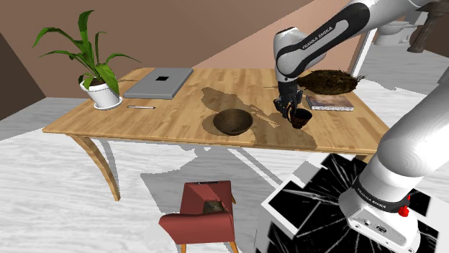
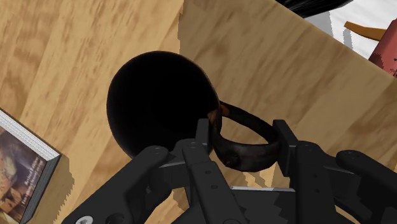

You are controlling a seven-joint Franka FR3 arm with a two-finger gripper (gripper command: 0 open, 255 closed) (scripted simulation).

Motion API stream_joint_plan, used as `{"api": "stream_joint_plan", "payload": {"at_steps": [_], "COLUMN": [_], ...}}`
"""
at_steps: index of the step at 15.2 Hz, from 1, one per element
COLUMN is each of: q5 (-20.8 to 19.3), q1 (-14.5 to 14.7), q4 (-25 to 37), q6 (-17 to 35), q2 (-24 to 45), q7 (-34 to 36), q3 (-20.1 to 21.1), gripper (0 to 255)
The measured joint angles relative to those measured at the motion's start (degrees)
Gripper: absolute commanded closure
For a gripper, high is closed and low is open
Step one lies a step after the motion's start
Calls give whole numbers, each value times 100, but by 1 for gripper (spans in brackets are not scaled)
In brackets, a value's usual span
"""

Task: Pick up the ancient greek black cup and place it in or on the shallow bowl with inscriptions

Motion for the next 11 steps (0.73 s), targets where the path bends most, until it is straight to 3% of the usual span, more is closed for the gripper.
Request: {"api": "stream_joint_plan", "payload": {"at_steps": [5,11], "q5": [3,39], "q1": [0,9], "q4": [16,232], "q6": [-41,-522], "q2": [-24,-293], "q7": [-7,-70], "q3": [0,11], "gripper": [255,255]}}
